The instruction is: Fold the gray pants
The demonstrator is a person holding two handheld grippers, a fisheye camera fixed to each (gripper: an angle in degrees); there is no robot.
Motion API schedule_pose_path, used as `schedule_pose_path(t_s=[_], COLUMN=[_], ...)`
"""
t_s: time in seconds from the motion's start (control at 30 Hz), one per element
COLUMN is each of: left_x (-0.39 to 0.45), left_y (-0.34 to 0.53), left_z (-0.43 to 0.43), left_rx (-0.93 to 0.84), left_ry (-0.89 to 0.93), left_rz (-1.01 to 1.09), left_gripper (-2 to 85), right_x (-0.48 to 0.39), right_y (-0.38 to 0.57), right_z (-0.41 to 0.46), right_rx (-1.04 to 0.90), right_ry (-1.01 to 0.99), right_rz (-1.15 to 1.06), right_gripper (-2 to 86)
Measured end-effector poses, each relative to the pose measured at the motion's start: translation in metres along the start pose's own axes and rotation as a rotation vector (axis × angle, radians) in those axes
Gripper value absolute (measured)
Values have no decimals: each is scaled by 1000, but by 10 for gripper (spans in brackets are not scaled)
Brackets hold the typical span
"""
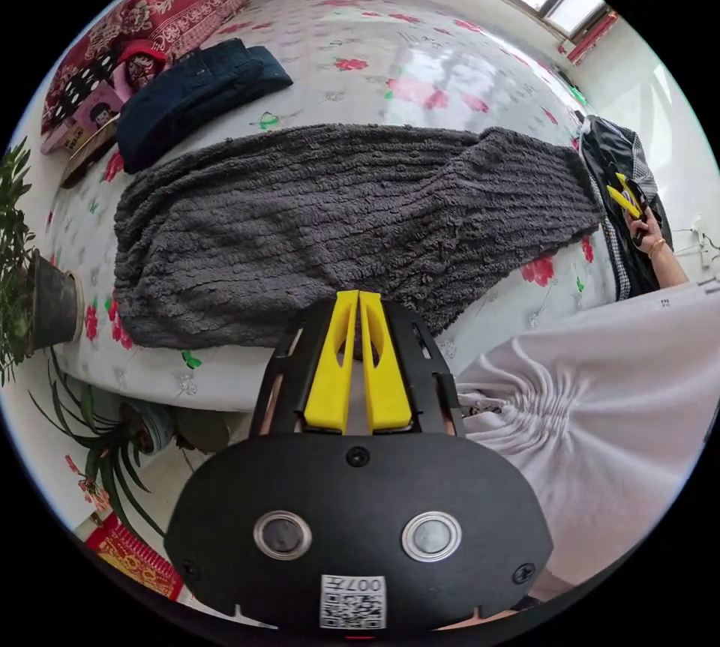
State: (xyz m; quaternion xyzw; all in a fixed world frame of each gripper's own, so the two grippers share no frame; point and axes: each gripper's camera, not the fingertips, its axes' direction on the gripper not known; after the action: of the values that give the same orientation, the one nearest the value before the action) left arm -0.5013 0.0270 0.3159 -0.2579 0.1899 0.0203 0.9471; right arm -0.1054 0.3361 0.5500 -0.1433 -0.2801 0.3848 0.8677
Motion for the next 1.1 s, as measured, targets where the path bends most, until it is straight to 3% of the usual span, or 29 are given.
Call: schedule_pose_path(t_s=[0.27,0.47,0.63,0.8,1.1], left_x=[12,24,39,53,64], left_y=[17,20,11,-7,-2], left_z=[7,14,12,6,11], left_rx=[-45,-73,-57,-29,-49], left_ry=[-29,-37,-50,-45,-52], left_rz=[-81,-118,-107,-90,-115], left_gripper=[-10,-10,-10,-10,-10], right_x=[21,19,13,21,22], right_y=[-65,-75,-74,-82,-104], right_z=[112,106,111,135,66], right_rx=[-218,-225,-274,-327,-81], right_ry=[64,-24,67,35,-67], right_rz=[101,54,21,86,131], right_gripper=[64,19,21,19,4])
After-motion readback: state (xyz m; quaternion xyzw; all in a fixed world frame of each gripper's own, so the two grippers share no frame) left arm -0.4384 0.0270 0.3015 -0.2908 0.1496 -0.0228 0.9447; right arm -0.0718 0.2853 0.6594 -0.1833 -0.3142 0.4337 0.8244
